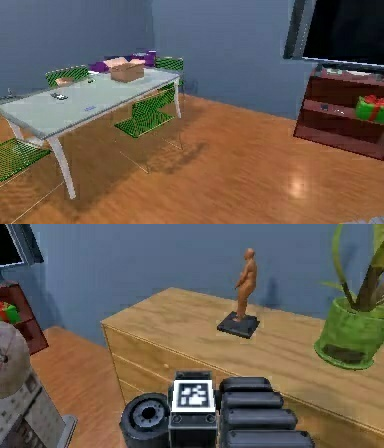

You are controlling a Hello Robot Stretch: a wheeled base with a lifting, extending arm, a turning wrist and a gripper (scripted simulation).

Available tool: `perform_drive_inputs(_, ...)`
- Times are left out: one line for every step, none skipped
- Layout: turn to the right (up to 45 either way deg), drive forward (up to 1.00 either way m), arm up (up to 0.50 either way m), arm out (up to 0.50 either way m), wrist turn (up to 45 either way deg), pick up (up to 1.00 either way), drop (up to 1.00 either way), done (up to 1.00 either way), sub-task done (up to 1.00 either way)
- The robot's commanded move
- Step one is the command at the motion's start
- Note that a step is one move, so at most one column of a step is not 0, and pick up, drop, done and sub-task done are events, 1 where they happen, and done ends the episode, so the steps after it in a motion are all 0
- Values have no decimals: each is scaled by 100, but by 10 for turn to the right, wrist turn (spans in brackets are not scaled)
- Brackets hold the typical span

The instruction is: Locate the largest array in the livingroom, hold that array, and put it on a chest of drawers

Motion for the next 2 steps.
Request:
perform_drive_inputs(450, 0, 0, 0, 0, 0, 0, 0, 0)
perform_drive_inputs(450, 0, 0, 0, 0, 0, 0, 0, 0)
